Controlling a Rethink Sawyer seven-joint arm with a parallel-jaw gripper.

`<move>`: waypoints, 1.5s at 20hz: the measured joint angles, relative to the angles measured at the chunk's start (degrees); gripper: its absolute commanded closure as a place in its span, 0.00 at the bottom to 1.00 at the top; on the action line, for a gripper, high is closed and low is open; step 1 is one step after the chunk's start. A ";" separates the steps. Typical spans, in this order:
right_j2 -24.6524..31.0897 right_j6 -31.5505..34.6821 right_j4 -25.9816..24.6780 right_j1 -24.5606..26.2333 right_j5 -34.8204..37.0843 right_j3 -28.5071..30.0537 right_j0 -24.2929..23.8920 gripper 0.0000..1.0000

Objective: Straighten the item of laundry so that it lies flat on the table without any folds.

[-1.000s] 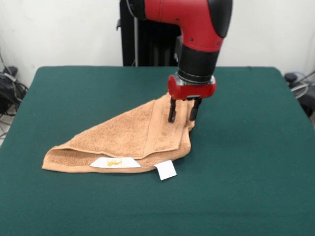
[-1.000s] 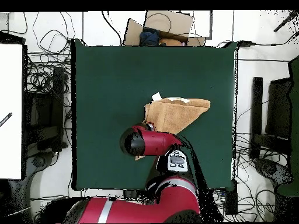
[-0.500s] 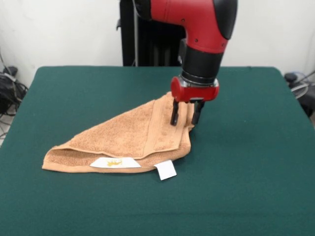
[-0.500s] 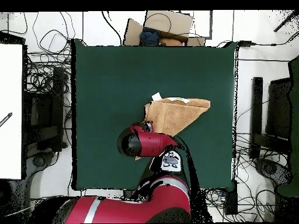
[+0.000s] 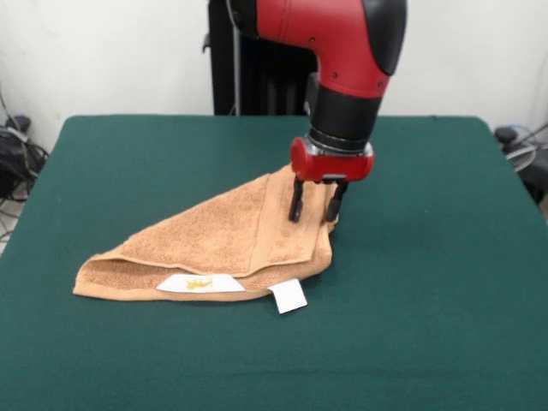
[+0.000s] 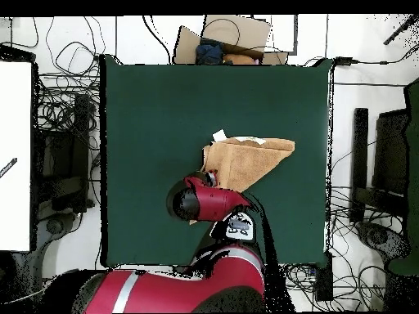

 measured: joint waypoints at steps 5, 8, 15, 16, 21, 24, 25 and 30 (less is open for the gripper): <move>-1.22 0.00 0.82 0.95 -1.08 0.00 1.28 0.00; -2.36 0.00 1.47 1.47 -1.68 0.00 2.38 0.00; -4.35 0.00 3.47 2.51 -1.91 -0.01 4.58 0.00; -4.67 0.00 3.72 2.70 -1.91 -0.01 4.87 0.00; -5.47 0.00 4.32 3.15 -2.24 -0.01 5.80 1.00; -5.47 0.00 4.31 3.15 -2.40 0.00 5.81 1.00; -5.47 0.00 4.31 3.17 -2.52 -0.01 5.81 1.00; -5.47 0.00 4.31 3.22 -2.73 0.00 5.80 1.00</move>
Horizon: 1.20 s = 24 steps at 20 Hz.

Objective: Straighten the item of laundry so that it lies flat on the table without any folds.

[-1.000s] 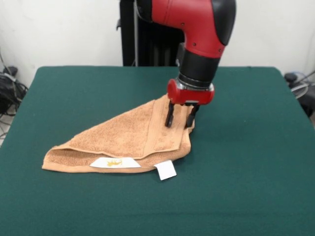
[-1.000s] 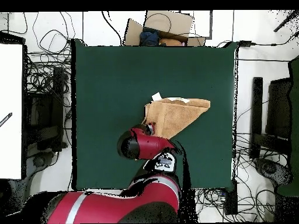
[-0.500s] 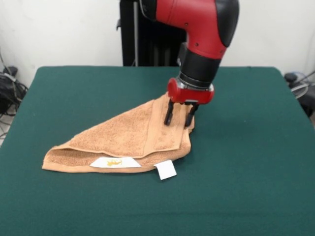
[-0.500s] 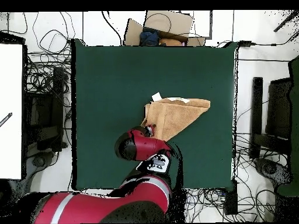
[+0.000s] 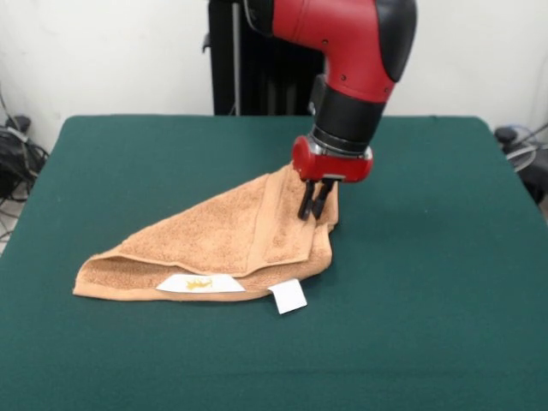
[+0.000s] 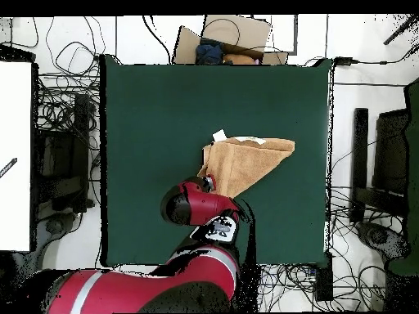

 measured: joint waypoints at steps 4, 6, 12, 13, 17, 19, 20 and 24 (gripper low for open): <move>0.00 0.00 0.00 0.01 0.00 0.00 0.00 1.00; 0.00 0.00 0.00 0.01 0.00 -0.01 0.00 1.00; 0.00 0.00 0.02 0.01 0.00 -0.01 0.01 1.00; 0.00 0.00 0.02 0.01 0.00 0.00 0.01 1.00; 0.00 0.00 0.01 -0.06 0.00 0.01 0.01 1.00; 0.00 0.00 0.01 -0.48 0.00 0.20 0.00 1.00; 0.00 0.00 0.01 -1.03 0.00 0.52 0.00 1.00; -0.01 0.00 0.02 -3.54 0.01 1.82 -0.05 1.00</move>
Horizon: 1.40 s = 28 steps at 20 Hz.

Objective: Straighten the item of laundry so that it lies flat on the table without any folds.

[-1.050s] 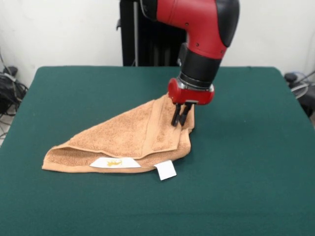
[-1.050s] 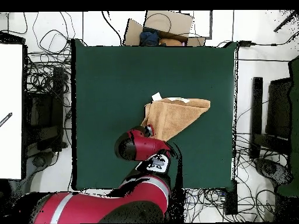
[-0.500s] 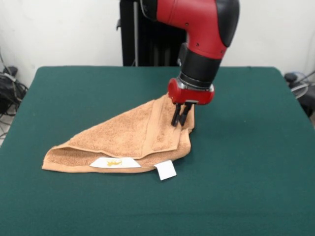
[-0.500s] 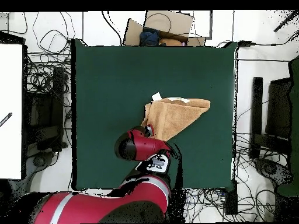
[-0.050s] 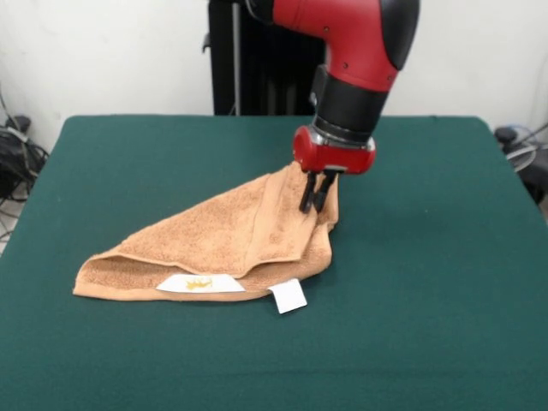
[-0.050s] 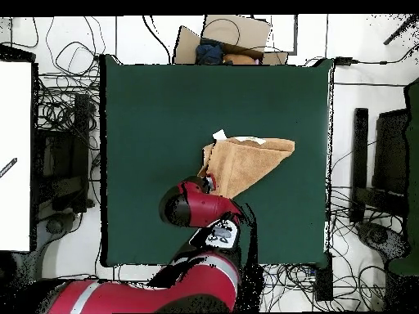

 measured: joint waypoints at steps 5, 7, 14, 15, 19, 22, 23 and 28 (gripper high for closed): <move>-0.06 0.00 0.05 -4.90 1.55 1.96 0.00 1.00; -0.19 0.00 0.23 -7.83 3.44 2.74 -0.01 1.00; 0.24 0.00 0.23 -11.38 4.58 3.68 -2.11 1.00; 0.63 0.00 0.21 -11.71 4.39 4.13 -3.19 1.00; 2.50 0.01 -0.69 -12.16 0.77 6.86 -8.58 1.00; 3.35 0.05 -1.96 -11.63 -5.65 10.08 -12.31 1.00; 3.38 0.05 -2.13 -11.53 -6.54 10.56 -12.70 1.00; 3.46 0.05 -3.00 -9.97 -10.40 13.17 -14.63 1.00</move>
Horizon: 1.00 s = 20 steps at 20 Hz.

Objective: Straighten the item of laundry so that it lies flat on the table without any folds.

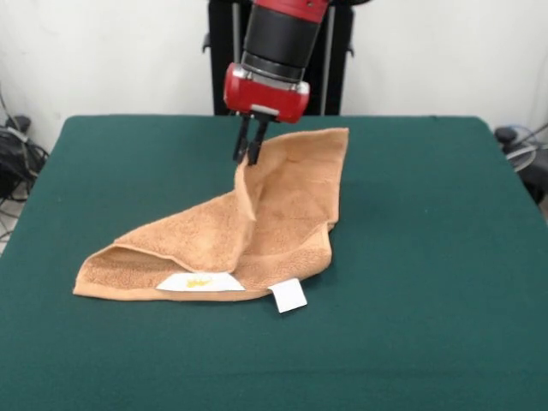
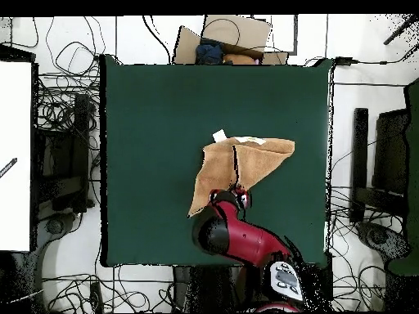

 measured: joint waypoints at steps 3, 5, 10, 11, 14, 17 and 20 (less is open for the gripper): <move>0.26 0.00 -0.15 1.68 -0.06 0.62 -0.64 1.00; 0.52 0.00 -0.15 2.97 -0.06 0.76 -0.92 1.00; 1.08 0.00 -0.12 5.71 -0.46 0.74 -0.90 1.00; 1.07 0.00 -0.12 6.11 -0.69 0.75 -0.81 1.00; 1.09 0.00 -0.11 7.38 -1.98 0.91 -0.08 1.00; 1.12 0.00 -0.11 7.92 -2.90 1.28 0.61 1.00; 1.27 0.00 -0.11 7.92 -3.85 2.30 0.64 1.00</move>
